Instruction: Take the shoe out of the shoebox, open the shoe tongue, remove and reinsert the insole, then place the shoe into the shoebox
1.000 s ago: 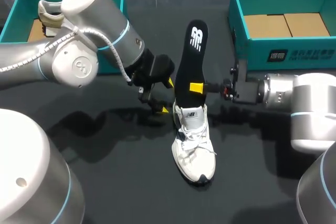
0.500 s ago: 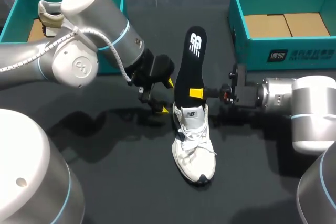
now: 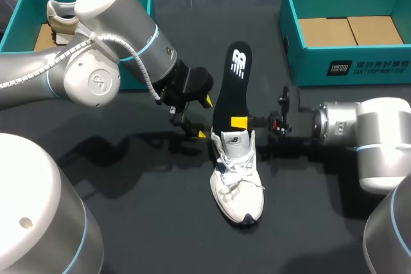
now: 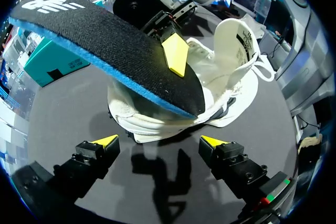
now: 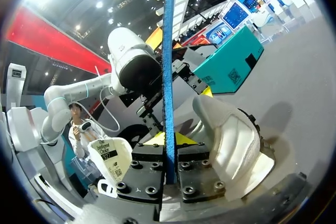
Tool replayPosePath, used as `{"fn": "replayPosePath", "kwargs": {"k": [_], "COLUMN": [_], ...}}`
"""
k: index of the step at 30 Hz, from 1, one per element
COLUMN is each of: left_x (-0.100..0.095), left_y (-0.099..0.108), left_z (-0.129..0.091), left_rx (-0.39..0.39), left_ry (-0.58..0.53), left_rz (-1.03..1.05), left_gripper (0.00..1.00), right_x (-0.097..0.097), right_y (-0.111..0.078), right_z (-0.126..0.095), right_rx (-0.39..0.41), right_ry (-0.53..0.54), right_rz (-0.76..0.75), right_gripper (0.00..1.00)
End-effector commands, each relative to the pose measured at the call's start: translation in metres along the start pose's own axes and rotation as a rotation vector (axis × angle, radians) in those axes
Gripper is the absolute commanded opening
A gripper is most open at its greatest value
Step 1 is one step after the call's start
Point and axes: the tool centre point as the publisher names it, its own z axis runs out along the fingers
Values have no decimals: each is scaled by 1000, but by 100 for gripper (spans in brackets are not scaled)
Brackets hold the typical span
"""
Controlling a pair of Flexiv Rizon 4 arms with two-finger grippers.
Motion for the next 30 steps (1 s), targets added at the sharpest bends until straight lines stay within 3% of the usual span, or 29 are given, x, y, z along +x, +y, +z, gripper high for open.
{"fn": "replayPosePath", "kwargs": {"k": [1, 14, 27, 30], "left_x": [0, 0, 0, 0], "left_y": [-1, -1, -1, -1], "left_z": [1, 1, 1, 1], "left_rx": [-4, -4, -4, -4], "left_ry": [0, 0, 0, 0], "left_rz": [0, 0, 0, 0], "left_gripper": [100, 100, 100, 100], "right_x": [1, 2, 2, 3], "right_y": [-12, -31, -19, -16], "right_z": [1, 2, 4, 5], "right_rx": [14, 44, 47, 51], "right_ry": [-1, -3, 11, 13], "right_rz": [17, 72, 49, 44], "right_gripper": [0, 0, 0, 7]}}
